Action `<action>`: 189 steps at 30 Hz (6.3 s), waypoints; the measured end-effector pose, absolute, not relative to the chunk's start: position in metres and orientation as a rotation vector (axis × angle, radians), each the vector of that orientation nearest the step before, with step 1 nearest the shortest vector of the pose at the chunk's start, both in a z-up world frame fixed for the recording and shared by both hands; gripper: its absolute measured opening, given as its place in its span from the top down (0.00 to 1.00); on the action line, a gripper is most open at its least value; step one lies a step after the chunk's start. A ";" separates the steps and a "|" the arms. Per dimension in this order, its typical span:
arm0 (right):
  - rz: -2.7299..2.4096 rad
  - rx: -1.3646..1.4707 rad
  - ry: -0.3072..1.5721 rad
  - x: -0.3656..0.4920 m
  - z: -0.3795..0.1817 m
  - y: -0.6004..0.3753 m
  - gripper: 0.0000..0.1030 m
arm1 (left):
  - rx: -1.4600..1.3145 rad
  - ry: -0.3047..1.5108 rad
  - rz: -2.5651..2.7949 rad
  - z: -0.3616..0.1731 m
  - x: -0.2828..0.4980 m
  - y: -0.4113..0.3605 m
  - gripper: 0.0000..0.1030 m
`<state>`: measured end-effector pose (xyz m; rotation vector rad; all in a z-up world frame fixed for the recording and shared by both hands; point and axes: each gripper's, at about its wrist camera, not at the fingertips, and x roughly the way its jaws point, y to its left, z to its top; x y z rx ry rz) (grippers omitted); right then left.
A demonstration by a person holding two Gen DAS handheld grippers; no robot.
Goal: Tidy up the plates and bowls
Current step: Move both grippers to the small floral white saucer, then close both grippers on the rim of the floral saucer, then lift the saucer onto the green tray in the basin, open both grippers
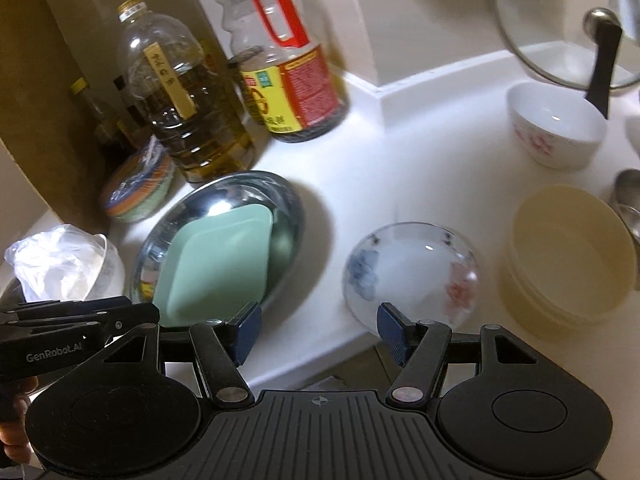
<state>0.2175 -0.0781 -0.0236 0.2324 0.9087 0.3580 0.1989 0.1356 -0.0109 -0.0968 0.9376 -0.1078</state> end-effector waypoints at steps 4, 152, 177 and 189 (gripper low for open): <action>0.334 0.219 0.901 0.210 -0.024 -0.088 0.38 | -0.090 0.939 -0.132 -0.012 0.199 0.126 0.68; 0.534 0.130 0.875 0.293 -0.066 0.023 0.88 | -0.125 0.973 0.127 -0.053 0.260 0.158 0.85; 0.490 0.128 0.794 0.281 -0.050 0.020 0.53 | -0.143 0.970 0.055 -0.039 0.251 0.174 0.70; 0.484 0.147 0.773 0.249 -0.027 -0.011 0.29 | -0.147 0.965 0.077 -0.009 0.204 0.161 0.48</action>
